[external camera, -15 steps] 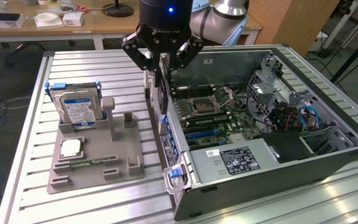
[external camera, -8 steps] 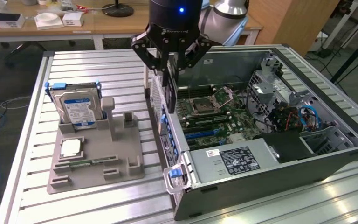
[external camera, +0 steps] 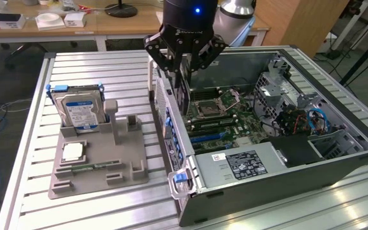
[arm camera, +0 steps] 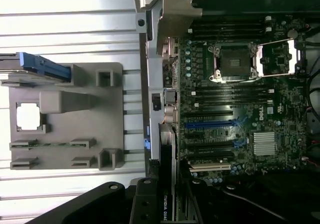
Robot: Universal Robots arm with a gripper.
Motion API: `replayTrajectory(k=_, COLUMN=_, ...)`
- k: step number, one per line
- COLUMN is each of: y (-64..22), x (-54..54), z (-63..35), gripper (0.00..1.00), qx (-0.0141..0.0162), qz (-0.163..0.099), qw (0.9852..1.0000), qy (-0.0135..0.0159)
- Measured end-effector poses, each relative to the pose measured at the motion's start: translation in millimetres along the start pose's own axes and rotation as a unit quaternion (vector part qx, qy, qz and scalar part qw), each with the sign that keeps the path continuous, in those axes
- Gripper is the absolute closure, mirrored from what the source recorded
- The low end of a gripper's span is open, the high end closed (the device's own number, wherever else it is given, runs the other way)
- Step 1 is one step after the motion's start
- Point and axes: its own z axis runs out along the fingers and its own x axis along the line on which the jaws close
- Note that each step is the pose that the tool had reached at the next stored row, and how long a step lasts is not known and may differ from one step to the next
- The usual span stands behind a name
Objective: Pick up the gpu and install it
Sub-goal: 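Pick up the gpu and move the gpu toward the slot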
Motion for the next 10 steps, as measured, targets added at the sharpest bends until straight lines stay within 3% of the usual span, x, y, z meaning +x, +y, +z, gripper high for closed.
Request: replayTrajectory(k=10, y=1.4, x=-18.6, z=0.5, gripper=0.74, qx=0.0000, qz=0.000, qw=1.0000, qy=0.0002)
